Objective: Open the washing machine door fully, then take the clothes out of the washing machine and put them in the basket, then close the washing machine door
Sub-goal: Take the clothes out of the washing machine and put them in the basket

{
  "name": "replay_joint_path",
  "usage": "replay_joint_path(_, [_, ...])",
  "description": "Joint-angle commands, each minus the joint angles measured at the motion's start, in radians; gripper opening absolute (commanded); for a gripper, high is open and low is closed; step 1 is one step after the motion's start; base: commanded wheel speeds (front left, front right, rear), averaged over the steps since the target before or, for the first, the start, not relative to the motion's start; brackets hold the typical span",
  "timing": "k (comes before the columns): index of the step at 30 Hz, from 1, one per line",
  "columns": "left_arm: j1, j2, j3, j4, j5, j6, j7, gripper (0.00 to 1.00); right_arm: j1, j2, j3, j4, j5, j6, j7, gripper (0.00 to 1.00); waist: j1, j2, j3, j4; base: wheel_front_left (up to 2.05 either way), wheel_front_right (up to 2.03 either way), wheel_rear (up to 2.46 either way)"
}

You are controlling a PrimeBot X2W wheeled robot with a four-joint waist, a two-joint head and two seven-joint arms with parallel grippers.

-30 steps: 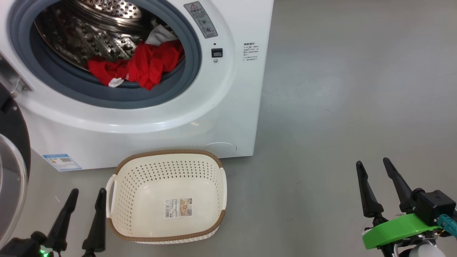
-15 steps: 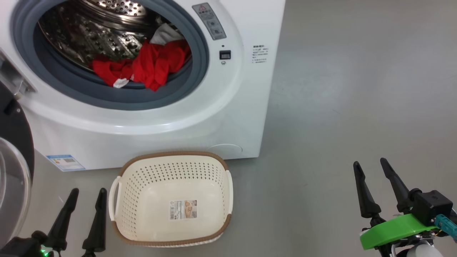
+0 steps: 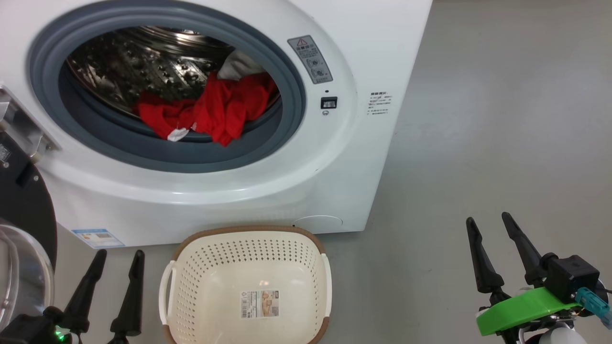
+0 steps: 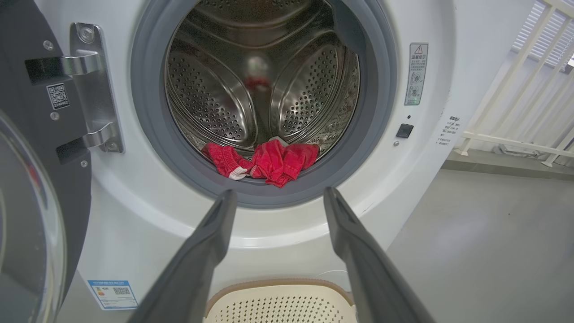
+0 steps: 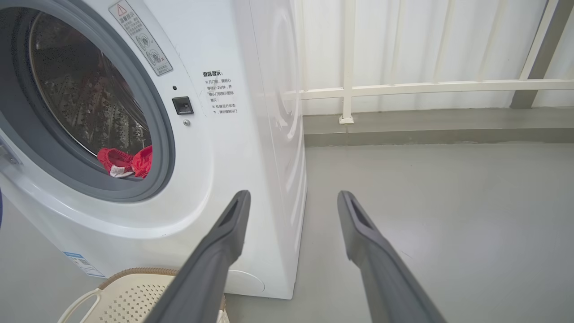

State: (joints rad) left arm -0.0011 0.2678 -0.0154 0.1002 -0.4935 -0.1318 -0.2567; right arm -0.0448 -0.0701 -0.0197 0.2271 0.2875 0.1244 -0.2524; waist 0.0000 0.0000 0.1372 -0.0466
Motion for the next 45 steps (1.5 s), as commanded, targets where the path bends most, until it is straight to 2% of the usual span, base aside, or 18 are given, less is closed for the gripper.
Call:
replay_joint_path(1, [-0.034, 0.024, 0.033, -0.027, 0.010, 0.001, -0.005, 1.00, -0.021, -0.010, 0.023, -0.023, -0.009, 0.006, -0.009, 1.00, 0.0000, 0.0000, 0.002, 0.002, 0.31, -0.31, 0.00])
replay_joint_path(15, [-0.057, 0.018, 0.010, 0.026, 0.017, 0.001, -0.005, 1.00, -0.036, -0.005, 0.028, -0.021, -0.010, 0.006, -0.009, 1.00, 0.0000, 0.0000, 0.028, 0.004, 0.03, -0.03, 0.00])
replay_joint_path(20, [-0.141, -0.005, -0.021, 0.096, 0.039, 0.001, -0.005, 1.00, -0.057, 0.003, 0.036, -0.025, -0.011, 0.006, -0.009, 1.00, 0.0000, 0.0000, 0.069, -0.006, 0.00, 0.00, 0.00])
replay_joint_path(28, [-0.396, -0.024, -0.097, 0.313, 0.064, 0.001, -0.005, 1.00, -0.092, 0.015, 0.044, -0.028, -0.008, 0.006, -0.009, 1.00, 0.0000, 0.0000, 0.136, -0.031, 0.00, 0.00, 0.00])
replay_joint_path(34, [-0.634, -0.028, -0.171, 0.512, 0.065, 0.001, 0.063, 1.00, -0.128, 0.019, 0.056, -0.033, -0.002, 0.006, -0.009, 1.00, 0.0000, 0.0000, 0.202, -0.058, 0.00, 0.00, 0.00])
replay_joint_path(45, [-0.947, 0.002, -0.255, 0.799, 0.021, 0.001, 0.146, 1.00, -0.191, 0.020, 0.092, -0.045, 0.045, 0.006, -0.009, 1.00, 0.0000, 0.0000, 0.317, -0.107, 0.00, 0.00, 0.00])
